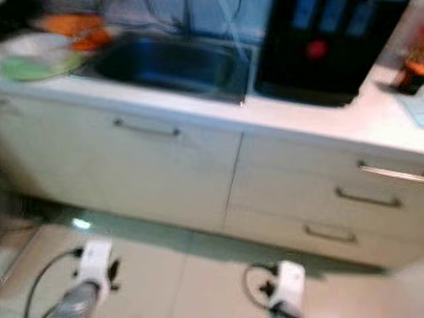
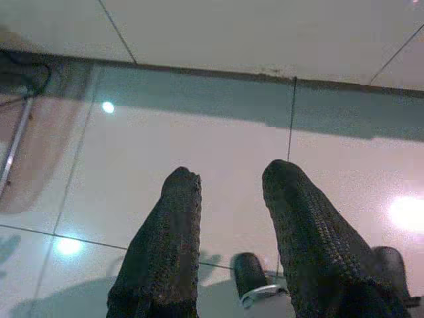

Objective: Kitchen organization

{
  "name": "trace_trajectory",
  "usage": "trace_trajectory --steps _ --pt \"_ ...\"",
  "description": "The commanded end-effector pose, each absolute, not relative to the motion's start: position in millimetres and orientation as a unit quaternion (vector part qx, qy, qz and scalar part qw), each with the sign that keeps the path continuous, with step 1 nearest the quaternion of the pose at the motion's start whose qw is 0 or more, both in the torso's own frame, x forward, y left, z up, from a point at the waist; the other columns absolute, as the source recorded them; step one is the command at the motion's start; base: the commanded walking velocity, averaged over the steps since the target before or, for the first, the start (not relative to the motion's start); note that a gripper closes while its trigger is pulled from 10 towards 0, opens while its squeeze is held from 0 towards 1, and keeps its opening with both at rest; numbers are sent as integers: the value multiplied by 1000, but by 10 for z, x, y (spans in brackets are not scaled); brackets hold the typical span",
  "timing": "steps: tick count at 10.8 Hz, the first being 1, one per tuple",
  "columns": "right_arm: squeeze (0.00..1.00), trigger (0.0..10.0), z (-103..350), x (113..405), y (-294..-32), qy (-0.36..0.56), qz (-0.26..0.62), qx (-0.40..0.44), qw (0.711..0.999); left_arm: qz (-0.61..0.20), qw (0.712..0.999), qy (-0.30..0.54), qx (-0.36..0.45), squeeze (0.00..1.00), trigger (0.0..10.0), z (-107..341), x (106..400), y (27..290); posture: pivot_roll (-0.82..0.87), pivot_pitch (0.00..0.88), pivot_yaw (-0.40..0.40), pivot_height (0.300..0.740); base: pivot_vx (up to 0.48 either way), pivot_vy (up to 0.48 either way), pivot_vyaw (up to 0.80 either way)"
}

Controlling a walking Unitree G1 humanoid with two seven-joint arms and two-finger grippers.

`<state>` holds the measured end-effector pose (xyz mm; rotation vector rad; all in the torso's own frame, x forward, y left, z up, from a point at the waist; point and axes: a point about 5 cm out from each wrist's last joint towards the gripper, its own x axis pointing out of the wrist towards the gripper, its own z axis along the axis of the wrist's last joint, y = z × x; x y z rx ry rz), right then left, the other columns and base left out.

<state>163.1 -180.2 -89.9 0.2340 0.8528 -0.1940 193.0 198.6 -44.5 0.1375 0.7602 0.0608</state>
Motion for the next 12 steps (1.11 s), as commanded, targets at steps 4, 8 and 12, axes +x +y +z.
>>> trace_trajectory --steps 4,8,12 --pt "0 10000 -870 1688 -1841 403 -97 114 903 37 926 370 67 0 10000 -429 1960 1955 -80 0 -72 740 0 60 0" --pt "0 10000 -868 1690 -1840 402 -98 117 903 39 925 371 69 0 10000 -431 1953 1957 -79 0 -73 740 0 352 0" --pt "0 10000 -868 1691 -1829 402 -96 114 904 43 924 373 72 0 10000 -433 1942 1959 -78 0 -73 740 0 355 -200"
